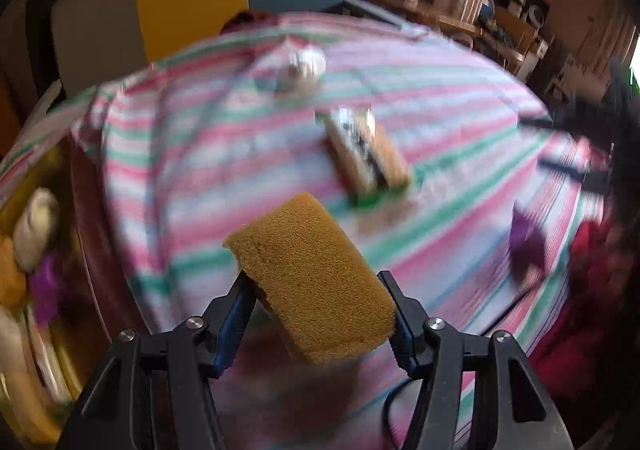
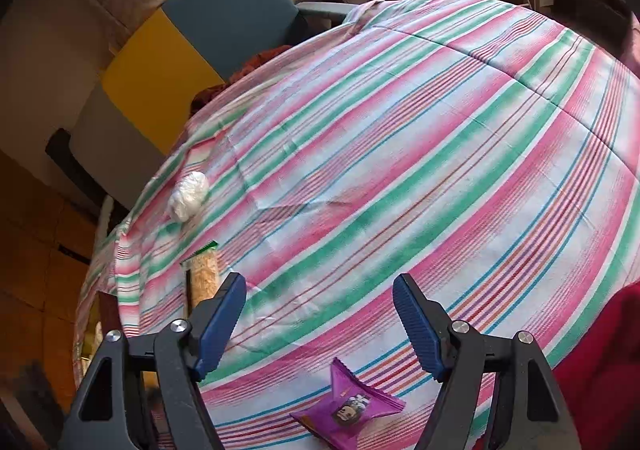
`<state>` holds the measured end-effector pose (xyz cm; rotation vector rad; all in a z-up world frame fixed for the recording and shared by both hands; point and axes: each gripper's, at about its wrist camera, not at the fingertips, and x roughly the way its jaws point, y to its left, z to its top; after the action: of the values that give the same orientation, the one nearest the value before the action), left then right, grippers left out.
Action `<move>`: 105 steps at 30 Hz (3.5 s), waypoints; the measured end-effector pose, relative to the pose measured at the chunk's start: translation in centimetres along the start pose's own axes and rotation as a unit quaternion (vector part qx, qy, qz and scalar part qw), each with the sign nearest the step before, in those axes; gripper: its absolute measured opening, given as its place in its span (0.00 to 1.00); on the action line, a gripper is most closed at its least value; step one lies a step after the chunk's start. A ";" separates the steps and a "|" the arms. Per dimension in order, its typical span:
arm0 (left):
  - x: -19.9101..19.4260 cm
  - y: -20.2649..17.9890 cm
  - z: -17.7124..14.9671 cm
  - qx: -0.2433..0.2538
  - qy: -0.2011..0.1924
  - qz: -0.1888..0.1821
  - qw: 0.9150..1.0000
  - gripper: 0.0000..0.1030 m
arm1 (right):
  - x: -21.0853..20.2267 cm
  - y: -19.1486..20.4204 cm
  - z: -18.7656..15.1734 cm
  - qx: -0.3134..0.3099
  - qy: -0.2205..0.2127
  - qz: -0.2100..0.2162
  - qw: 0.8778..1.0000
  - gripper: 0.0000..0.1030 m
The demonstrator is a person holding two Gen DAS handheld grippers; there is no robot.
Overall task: Organize objects
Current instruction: 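Grasp the yellow sponge lying on the cracker pack with the left gripper, then lift the sponge with the left gripper while the right gripper grasps the purple packet, then carry the yellow sponge into the gold tray and open the left gripper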
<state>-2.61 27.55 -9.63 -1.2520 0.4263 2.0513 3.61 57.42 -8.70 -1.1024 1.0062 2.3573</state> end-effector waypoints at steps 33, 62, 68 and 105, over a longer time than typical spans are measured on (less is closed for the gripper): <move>1.2 -0.2 -1.8 0.010 -0.045 -0.006 0.999 0.60 | 1.3 0.7 -6.2 0.033 0.153 -0.100 0.983 0.65; 1.3 -0.4 -2.2 0.003 -0.059 0.003 0.998 0.61 | 5.5 4.9 -5.2 -0.188 0.103 -0.149 0.965 0.35; 1.3 -0.4 -2.3 0.006 -0.063 0.003 0.998 0.60 | 6.2 5.3 -5.3 -0.195 0.099 -0.153 0.964 0.36; -14.3 11.1 -4.1 -0.144 -0.168 0.081 0.972 0.56 | 6.3 5.7 -5.6 -0.225 0.090 -0.172 0.955 0.37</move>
<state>-3.44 11.76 0.11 -1.0241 0.0744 2.4764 -0.70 49.50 -13.40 -1.5372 0.2844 2.2734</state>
